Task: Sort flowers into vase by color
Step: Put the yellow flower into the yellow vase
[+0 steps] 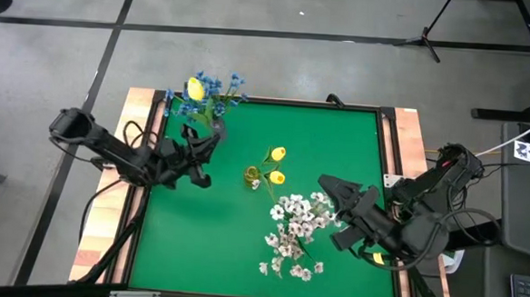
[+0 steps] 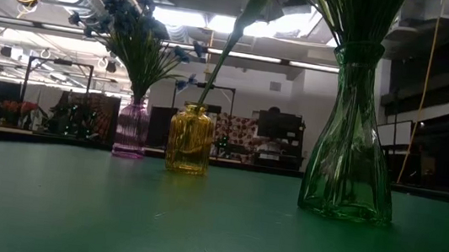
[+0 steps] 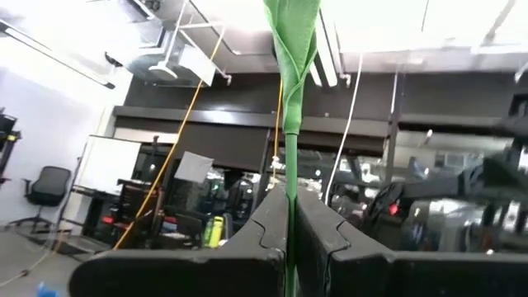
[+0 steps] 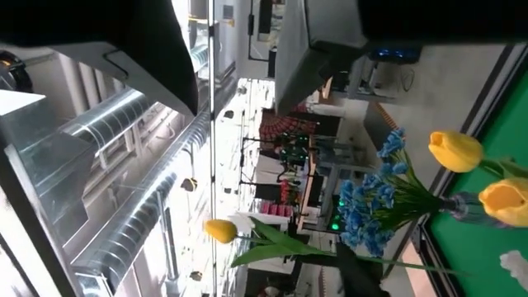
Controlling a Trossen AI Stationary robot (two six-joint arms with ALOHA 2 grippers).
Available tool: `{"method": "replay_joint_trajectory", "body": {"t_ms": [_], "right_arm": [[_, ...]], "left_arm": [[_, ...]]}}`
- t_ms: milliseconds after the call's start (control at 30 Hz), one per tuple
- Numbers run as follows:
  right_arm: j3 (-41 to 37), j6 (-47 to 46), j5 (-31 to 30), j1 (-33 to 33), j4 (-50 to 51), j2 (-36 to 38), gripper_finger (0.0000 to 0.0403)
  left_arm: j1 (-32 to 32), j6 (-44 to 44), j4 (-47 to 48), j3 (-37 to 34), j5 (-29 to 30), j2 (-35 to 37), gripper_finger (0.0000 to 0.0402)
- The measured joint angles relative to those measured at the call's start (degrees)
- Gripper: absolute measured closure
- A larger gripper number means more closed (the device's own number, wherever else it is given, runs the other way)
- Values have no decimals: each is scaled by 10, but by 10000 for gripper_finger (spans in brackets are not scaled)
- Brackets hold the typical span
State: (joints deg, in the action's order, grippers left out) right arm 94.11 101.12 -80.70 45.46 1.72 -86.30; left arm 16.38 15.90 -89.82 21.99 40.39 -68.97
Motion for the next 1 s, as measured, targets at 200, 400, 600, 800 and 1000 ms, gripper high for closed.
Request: {"method": "replay_joint_trajectory", "body": {"t_ms": [200, 400, 600, 800, 1000], "right_arm": [[0, -41, -8, -1, 38, 0, 242], [0, -69, -14, -1, 50, 0, 242], [0, -70, -14, -1, 53, 0, 242], [0, -70, -14, -1, 54, 0, 242], [0, -81, -14, -1, 59, 0, 242]], "left_arm": [[-23, 5, 0, 3, -1, -58, 401], [-69, -56, 0, 3, -1, -115, 401], [-105, -111, 0, 3, -1, -161, 400], [-116, -138, 0, 6, -1, -189, 400], [-115, -141, -1, 35, -3, -225, 400]]}}
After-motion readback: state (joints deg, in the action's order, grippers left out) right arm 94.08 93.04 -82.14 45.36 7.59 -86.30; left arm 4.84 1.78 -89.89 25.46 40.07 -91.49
